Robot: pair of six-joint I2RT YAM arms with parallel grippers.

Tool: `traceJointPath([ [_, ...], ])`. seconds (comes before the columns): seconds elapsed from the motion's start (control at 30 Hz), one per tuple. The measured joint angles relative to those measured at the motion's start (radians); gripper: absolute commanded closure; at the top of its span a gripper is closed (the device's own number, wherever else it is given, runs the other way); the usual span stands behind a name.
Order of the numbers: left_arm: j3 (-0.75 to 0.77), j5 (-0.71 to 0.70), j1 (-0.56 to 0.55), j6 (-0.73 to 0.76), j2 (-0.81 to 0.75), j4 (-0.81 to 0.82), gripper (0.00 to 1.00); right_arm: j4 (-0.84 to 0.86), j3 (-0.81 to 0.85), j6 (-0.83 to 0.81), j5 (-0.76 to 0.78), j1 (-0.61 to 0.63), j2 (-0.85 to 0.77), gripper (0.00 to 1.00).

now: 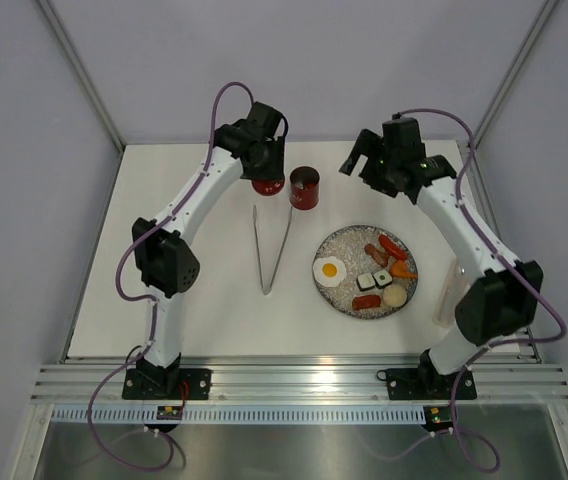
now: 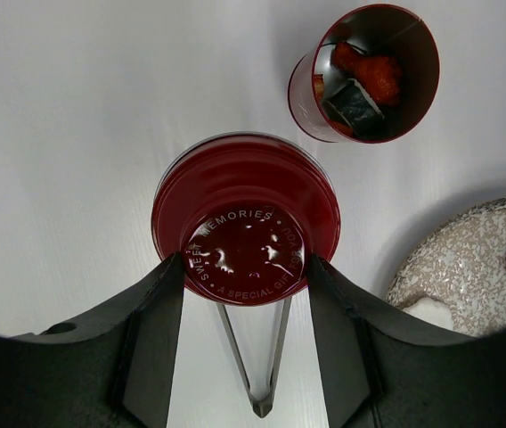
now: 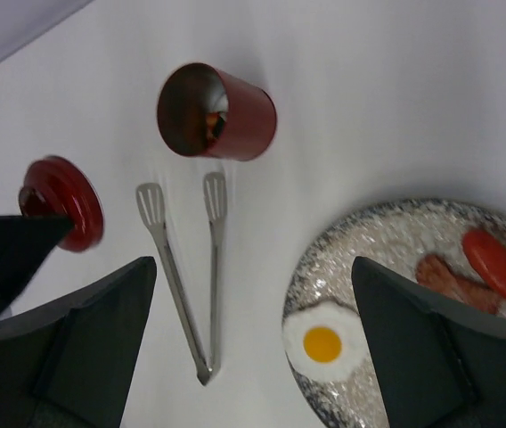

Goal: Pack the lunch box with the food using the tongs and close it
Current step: Move the packing box to the center of the board.

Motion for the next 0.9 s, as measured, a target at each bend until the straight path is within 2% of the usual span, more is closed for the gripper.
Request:
traceJointPath([
  [0.23,0.000,0.002,0.010,0.014,-0.042,0.008,0.76,0.193,0.227,0.047,-0.220,-0.063,0.346,0.01],
  [0.43,0.000,0.013,0.023,0.027,-0.050,0.020,0.76,0.332,0.371,0.164,-0.307,-0.091,0.612,0.01],
  [0.57,0.000,0.027,0.025,0.030,-0.051,0.024,0.76,0.460,0.384,0.260,-0.328,-0.095,0.713,0.01],
  [0.77,-0.003,0.043,0.026,0.038,-0.053,0.029,0.76,0.585,0.554,0.391,-0.389,-0.096,0.922,0.00],
  [0.9,-0.027,0.046,0.026,0.047,-0.069,0.038,0.76,0.631,0.593,0.454,-0.427,-0.093,0.989,0.00],
])
